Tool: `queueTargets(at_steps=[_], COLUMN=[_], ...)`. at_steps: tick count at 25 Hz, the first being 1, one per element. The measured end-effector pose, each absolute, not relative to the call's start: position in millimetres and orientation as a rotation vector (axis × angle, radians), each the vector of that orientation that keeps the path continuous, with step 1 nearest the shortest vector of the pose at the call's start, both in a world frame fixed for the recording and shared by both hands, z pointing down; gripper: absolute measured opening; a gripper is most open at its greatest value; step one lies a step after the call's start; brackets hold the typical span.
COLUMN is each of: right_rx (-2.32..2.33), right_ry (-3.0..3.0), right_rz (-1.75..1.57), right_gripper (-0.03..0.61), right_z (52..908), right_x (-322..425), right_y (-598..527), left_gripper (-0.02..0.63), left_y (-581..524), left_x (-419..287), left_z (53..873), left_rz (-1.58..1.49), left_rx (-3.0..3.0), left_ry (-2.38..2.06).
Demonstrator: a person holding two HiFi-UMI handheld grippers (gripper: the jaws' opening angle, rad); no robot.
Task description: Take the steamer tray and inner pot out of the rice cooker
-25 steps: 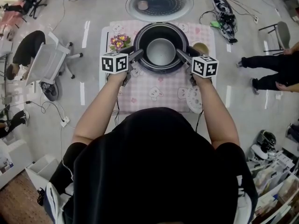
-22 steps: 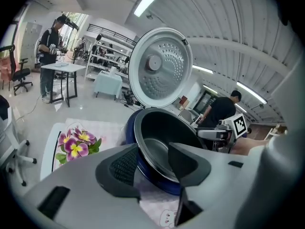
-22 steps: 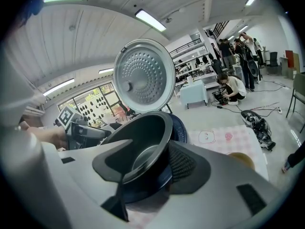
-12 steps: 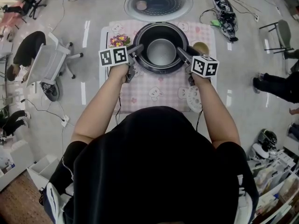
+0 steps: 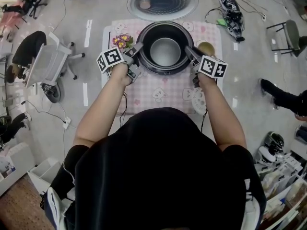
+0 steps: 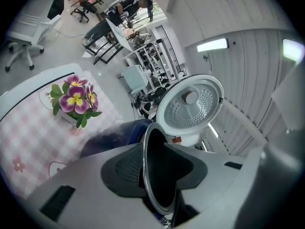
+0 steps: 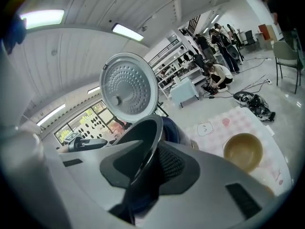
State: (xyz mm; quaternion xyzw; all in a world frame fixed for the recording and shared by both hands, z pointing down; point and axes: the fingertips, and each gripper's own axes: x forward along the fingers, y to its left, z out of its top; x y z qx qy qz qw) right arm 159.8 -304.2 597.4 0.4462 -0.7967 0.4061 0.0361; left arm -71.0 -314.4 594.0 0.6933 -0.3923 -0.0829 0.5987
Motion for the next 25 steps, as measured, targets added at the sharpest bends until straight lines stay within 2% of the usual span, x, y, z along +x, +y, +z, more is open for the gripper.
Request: queueTargets(at_steps=[4, 10, 25], right_rx=[1.368, 1.365, 1.375], right_ry=[-2.448, -2.449, -2.525], right_rz=[1.296, 1.32, 1.273], right_gripper=[0.084, 0.069, 0.059], right_z=[597, 597, 564], right_x=[162, 163, 159], right_y=[-303, -299, -292], left_gripper=[0.092, 0.043, 0.037], left_y=[-310, -304, -298], left_x=[-71, -73, -77], left_z=[598, 601, 573], left_rz=[-0.169, -0.149, -0.185], left_rx=[1.604, 1.609, 1.684], left_ry=[-0.906, -0.911, -0.874])
